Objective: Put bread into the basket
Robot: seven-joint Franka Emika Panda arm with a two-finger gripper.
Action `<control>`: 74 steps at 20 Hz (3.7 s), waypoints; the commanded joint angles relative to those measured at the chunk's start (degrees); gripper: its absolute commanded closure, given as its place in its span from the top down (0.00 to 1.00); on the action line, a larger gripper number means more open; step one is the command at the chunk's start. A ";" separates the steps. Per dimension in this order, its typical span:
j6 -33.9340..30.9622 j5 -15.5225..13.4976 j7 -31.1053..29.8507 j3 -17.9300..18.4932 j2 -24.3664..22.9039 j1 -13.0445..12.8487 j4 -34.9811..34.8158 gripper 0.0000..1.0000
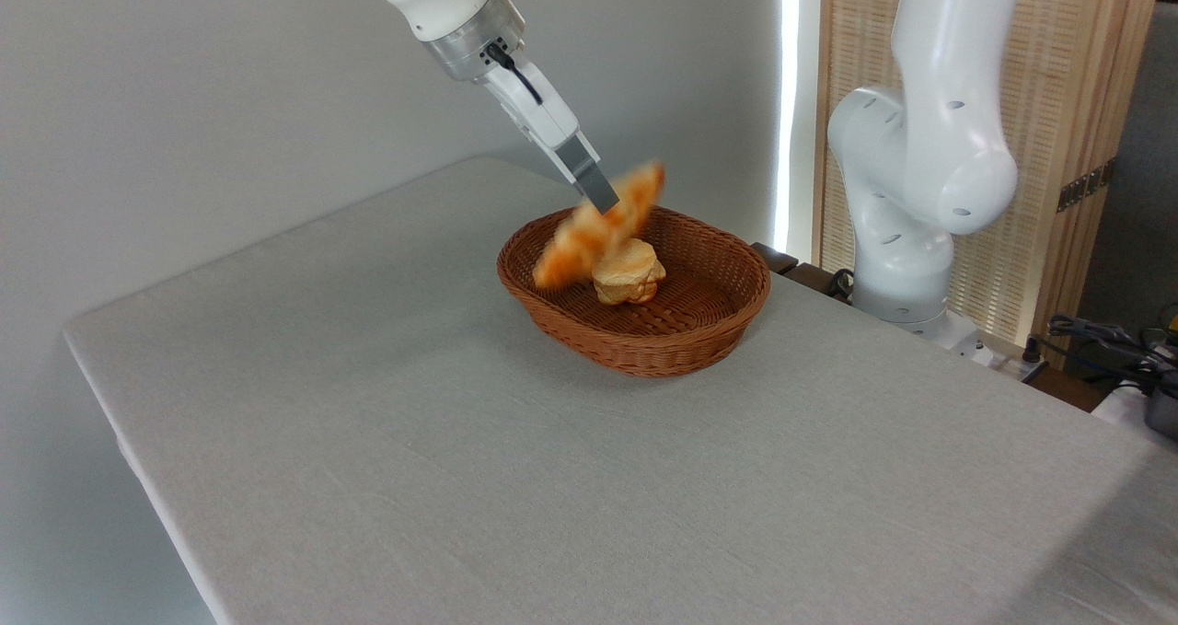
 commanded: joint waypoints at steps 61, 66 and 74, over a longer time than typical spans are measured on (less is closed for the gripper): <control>40.61 4.54 0.92 4.48 5.71 15.54 2.23 1.00; 40.61 3.14 1.28 3.05 5.88 17.06 2.23 1.00; 40.61 3.14 1.10 3.05 5.97 16.88 2.23 1.00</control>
